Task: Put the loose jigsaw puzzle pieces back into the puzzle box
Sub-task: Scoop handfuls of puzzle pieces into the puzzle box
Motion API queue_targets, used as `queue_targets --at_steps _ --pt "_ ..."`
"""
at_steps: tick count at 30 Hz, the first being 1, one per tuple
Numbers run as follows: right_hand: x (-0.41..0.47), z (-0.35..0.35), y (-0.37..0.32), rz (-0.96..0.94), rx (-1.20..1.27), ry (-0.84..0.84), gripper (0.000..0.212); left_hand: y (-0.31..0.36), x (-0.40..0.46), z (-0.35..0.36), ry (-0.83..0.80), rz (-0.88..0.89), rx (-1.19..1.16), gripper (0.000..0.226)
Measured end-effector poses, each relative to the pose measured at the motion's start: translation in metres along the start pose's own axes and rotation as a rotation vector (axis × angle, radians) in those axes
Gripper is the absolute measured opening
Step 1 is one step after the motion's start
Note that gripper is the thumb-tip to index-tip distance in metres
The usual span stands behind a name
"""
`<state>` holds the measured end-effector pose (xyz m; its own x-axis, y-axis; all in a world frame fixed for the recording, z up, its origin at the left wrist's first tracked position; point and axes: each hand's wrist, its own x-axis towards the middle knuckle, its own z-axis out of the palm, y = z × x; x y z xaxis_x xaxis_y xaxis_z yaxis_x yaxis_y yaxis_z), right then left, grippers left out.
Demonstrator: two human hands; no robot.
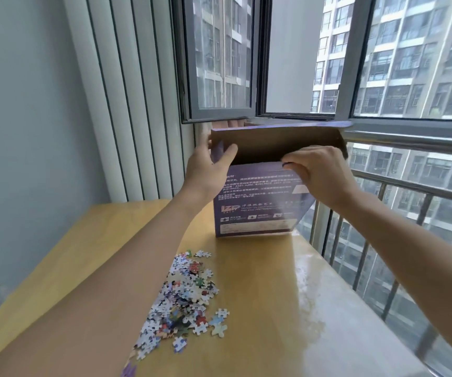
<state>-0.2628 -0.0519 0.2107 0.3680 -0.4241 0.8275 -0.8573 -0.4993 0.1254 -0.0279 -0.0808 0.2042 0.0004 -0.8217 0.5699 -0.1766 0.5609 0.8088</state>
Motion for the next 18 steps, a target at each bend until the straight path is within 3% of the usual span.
queue_targets --at_steps 3,7,14,18 --pt "-0.003 0.001 0.002 0.009 0.009 -0.064 0.011 -0.004 0.000 0.001 0.034 -0.001 -0.018 0.018" --pt "-0.028 0.012 0.006 0.000 -0.024 -0.313 0.010 -0.029 -0.012 0.007 0.026 -0.136 -0.022 0.032" --pt "-0.108 0.060 -0.005 0.190 0.003 -0.592 0.011 -0.093 -0.070 0.027 -0.029 -0.272 0.172 0.044" --pt "-0.126 0.069 -0.018 0.364 0.236 -0.703 0.014 -0.117 -0.099 0.040 -0.077 -0.266 0.222 0.045"
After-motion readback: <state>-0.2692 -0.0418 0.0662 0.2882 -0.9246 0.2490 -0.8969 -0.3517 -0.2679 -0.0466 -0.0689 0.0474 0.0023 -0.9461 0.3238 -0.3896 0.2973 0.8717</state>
